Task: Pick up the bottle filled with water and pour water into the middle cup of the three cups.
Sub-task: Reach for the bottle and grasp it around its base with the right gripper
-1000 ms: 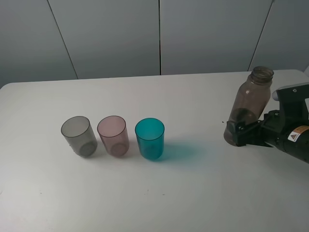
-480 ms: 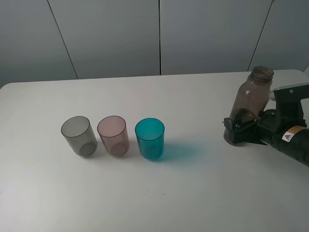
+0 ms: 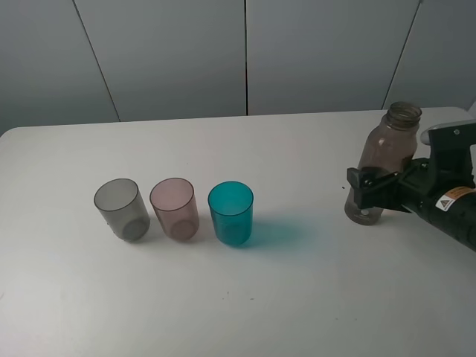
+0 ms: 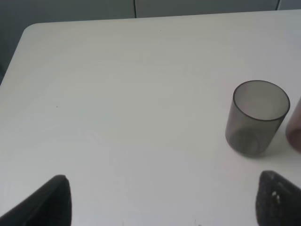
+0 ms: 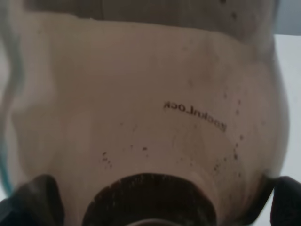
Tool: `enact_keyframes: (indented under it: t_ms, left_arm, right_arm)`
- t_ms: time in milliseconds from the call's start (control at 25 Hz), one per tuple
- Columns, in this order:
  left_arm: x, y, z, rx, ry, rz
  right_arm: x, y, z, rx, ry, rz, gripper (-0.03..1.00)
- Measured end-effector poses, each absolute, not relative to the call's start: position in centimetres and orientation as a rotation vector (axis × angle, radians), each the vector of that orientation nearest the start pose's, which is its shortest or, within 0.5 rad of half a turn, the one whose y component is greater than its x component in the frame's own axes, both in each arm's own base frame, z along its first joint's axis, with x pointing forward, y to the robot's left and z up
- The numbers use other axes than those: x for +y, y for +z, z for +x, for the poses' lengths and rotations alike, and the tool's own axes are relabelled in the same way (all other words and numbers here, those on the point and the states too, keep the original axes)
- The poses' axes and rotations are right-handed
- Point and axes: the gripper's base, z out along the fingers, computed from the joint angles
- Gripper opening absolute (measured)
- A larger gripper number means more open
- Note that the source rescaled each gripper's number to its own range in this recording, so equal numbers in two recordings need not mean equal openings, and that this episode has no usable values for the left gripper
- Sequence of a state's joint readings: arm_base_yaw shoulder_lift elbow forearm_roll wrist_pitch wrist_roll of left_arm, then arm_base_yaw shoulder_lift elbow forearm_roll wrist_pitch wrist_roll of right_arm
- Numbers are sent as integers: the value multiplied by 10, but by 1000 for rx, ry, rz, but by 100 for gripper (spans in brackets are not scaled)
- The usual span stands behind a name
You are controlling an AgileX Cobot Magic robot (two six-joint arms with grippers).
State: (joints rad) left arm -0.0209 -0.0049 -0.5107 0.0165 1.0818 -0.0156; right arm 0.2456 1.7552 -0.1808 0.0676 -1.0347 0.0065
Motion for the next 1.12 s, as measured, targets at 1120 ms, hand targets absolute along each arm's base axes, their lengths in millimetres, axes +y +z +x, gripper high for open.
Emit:
enact_keyframes:
  t_ms: [1120]
  left_arm:
    - [1, 279, -8, 2050, -5, 1]
  right_arm:
    - [50, 95, 221, 1950, 152, -122, 100]
